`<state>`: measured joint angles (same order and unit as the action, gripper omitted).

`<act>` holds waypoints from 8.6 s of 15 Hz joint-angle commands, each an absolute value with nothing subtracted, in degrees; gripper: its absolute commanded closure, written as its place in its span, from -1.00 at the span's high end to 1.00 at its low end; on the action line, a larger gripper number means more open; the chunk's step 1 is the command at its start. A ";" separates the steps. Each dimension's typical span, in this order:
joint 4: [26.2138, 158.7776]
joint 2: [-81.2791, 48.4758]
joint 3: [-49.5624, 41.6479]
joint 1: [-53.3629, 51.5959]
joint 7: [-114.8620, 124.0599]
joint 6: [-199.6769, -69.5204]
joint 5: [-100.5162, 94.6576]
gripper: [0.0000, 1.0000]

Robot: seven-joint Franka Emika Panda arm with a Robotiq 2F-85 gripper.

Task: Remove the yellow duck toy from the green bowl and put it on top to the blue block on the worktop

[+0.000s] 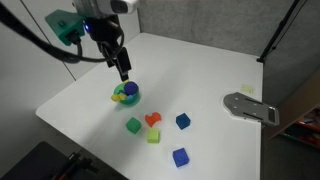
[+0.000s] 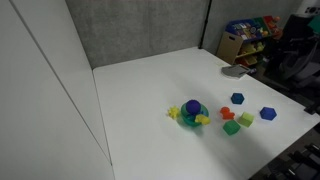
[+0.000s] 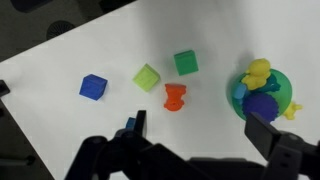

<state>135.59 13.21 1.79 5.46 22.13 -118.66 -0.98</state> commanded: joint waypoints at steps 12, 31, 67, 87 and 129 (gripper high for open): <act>138.92 -1.74 0.65 3.65 43.32 -134.11 -8.93 1.00; 122.13 -21.51 4.80 -9.20 35.37 -133.27 4.29 1.00; 109.34 -26.44 0.19 -12.86 32.91 -123.66 2.13 -0.64; 108.53 -27.83 -12.08 -0.36 35.99 -118.74 -5.12 -0.64; 78.06 -55.45 -17.16 -0.34 49.49 -96.88 -10.35 -0.64</act>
<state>84.38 -52.42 -17.64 -1.04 47.80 -101.08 -9.58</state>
